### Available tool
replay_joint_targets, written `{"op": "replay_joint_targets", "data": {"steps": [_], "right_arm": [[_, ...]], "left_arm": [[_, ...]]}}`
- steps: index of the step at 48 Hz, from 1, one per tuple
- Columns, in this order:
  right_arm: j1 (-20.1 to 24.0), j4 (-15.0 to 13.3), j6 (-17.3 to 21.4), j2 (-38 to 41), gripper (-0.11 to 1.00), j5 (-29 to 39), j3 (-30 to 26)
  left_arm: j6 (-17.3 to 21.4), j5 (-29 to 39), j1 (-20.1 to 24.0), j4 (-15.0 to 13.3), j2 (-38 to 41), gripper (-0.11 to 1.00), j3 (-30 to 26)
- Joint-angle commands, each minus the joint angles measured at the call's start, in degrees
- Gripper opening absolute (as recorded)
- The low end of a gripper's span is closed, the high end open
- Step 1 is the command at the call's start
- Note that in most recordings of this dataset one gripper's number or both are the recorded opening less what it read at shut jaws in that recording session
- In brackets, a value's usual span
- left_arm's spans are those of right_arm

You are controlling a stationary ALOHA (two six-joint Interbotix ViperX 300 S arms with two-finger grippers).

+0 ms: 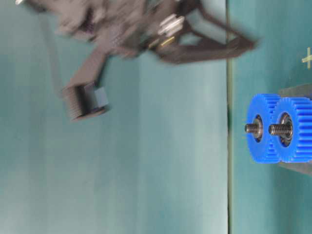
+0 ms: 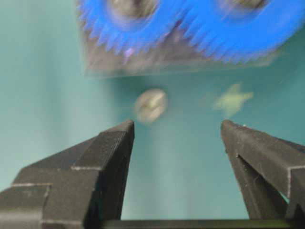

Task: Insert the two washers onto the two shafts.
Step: 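Move the right gripper over the lower washer on the table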

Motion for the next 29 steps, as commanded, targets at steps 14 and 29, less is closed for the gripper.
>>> {"op": "replay_joint_targets", "data": {"steps": [14,29], "right_arm": [[1.23,0.00,1.32,7.29,0.77,-8.96,0.88],[0.53,0.00,1.58,7.91,0.77,-10.90,3.52]], "left_arm": [[0.00,-0.26,0.00,0.09,0.00,0.01,-0.53],[-0.09,-0.18,0.00,0.09,-0.09,0.01,-0.62]]}}
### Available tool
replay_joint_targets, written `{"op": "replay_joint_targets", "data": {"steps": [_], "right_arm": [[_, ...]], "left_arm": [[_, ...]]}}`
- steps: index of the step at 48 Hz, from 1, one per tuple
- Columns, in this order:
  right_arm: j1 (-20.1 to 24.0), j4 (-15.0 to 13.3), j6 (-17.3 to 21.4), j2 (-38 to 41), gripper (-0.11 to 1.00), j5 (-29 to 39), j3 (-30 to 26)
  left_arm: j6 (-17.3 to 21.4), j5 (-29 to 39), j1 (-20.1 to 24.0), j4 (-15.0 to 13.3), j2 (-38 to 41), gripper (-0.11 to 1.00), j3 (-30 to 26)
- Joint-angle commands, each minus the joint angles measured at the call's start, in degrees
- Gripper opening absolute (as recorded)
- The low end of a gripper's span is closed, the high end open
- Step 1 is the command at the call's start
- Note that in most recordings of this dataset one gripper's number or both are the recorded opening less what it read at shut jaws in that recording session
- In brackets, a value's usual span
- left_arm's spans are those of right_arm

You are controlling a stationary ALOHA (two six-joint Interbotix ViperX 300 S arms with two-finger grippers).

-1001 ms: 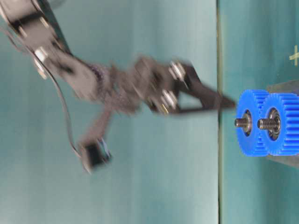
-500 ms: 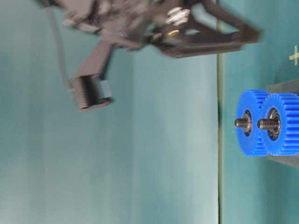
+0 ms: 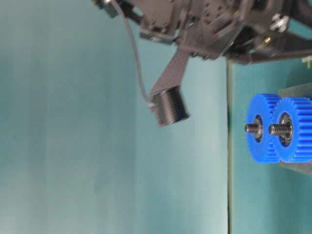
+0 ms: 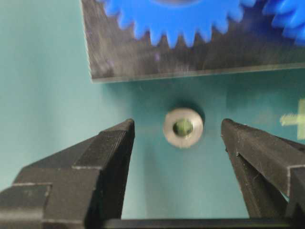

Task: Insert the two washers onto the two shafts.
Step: 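Move the right gripper over the lower washer on the table, then close the right gripper on the lower washer and lift it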

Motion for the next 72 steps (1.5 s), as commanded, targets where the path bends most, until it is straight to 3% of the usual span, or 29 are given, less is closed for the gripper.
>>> {"op": "replay_joint_targets", "data": {"steps": [1,35,49,65,72], "right_arm": [[-0.53,0.00,0.70,-1.05,0.77,-1.14,0.26],[0.26,0.00,0.79,1.41,0.75,-3.25,0.26],[0.70,0.09,2.55,1.85,0.46,-2.64,0.62],[1.58,0.09,2.72,1.32,0.34,-2.64,0.44],[1.58,-0.09,2.81,-0.79,0.34,-0.88,-0.62]], "left_arm": [[-0.09,-0.26,0.00,0.09,0.18,0.01,-0.70],[-0.09,-0.26,-0.09,0.09,0.18,0.01,-0.70],[-0.18,-0.26,0.00,0.09,0.18,0.01,-0.79],[-0.18,-0.26,-0.09,0.18,0.18,0.01,-0.79],[-0.09,-0.26,-0.09,0.09,0.18,0.01,-0.79]]}}
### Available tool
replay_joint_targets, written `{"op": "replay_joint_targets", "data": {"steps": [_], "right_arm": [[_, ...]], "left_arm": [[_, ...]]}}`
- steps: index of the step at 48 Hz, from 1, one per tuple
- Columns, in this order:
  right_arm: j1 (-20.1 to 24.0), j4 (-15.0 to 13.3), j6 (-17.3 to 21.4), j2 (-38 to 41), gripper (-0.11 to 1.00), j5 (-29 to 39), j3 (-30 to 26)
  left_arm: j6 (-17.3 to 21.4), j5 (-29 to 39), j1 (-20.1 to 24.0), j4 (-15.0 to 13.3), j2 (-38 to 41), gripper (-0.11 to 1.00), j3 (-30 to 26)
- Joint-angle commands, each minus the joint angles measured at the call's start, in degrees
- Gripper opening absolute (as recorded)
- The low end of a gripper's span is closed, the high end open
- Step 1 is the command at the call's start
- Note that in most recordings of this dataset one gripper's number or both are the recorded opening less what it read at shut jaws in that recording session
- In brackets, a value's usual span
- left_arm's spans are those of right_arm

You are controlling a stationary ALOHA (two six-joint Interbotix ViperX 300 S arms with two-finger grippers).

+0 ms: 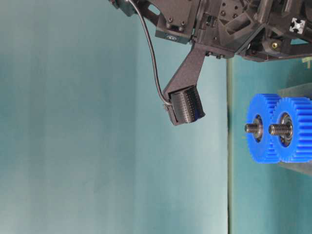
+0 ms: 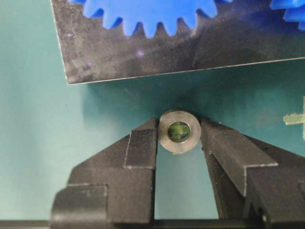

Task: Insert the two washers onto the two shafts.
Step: 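Close the right gripper on the lower washer and lift it, then carry the held washer over the lower blue gear's shaft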

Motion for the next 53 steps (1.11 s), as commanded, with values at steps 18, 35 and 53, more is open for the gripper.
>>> {"op": "replay_joint_targets", "data": {"steps": [18,35,53], "right_arm": [[1.32,-1.85,0.18,-7.21,0.34,13.10,-10.99],[1.32,-3.16,-2.20,-2.64,0.34,16.00,-20.13],[1.23,-3.25,-3.60,1.49,0.34,16.00,-24.26]], "left_arm": [[0.00,-0.26,-0.09,0.18,0.26,0.01,-0.70],[0.00,-0.26,-0.09,0.26,0.09,0.01,-0.70],[0.00,-0.26,-0.09,0.18,-0.62,0.01,-0.62]]}}
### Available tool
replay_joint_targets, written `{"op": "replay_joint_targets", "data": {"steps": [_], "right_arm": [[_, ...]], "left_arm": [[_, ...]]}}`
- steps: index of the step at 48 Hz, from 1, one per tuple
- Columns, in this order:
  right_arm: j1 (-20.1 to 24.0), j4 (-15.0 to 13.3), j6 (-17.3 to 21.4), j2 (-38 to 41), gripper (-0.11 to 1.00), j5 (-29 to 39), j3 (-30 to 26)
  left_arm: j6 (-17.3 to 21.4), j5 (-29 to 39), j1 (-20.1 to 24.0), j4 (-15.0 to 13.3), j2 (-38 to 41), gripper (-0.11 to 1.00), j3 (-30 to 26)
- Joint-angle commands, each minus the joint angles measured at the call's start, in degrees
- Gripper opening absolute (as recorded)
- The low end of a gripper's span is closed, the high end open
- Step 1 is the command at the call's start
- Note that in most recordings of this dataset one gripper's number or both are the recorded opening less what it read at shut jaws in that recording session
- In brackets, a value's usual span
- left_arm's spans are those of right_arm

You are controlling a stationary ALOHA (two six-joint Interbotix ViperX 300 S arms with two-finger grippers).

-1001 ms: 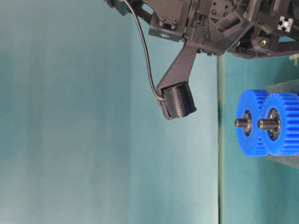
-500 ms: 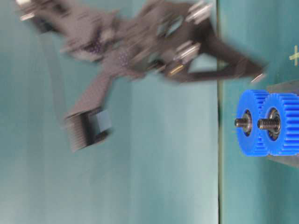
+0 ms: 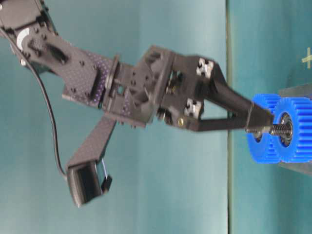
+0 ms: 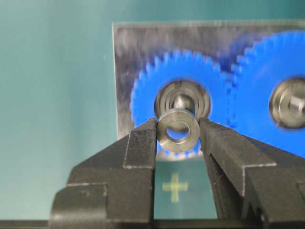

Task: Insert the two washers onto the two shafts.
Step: 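Carry the held washer over the lower blue gear's shaft, then lower the washer onto the shaft and open the right gripper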

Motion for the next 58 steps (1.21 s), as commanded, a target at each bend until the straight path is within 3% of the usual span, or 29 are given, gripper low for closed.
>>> {"op": "replay_joint_targets", "data": {"steps": [1,11,29,58], "right_arm": [[0.09,-0.09,-0.70,-0.70,0.34,-0.09,-1.76],[0.09,-0.09,-0.70,-0.18,0.34,-0.09,-1.85],[-0.44,-2.55,-0.70,0.35,0.34,1.67,-2.64],[-0.09,-1.85,-1.05,1.32,0.34,2.29,-3.69]], "left_arm": [[0.00,-0.26,0.00,0.18,0.09,0.01,-0.70],[0.00,-0.26,0.00,0.09,0.00,0.01,-0.70],[0.00,-0.26,0.00,0.09,-0.09,0.01,-0.70],[0.00,-0.26,-0.09,0.18,-0.18,0.01,-0.53]]}}
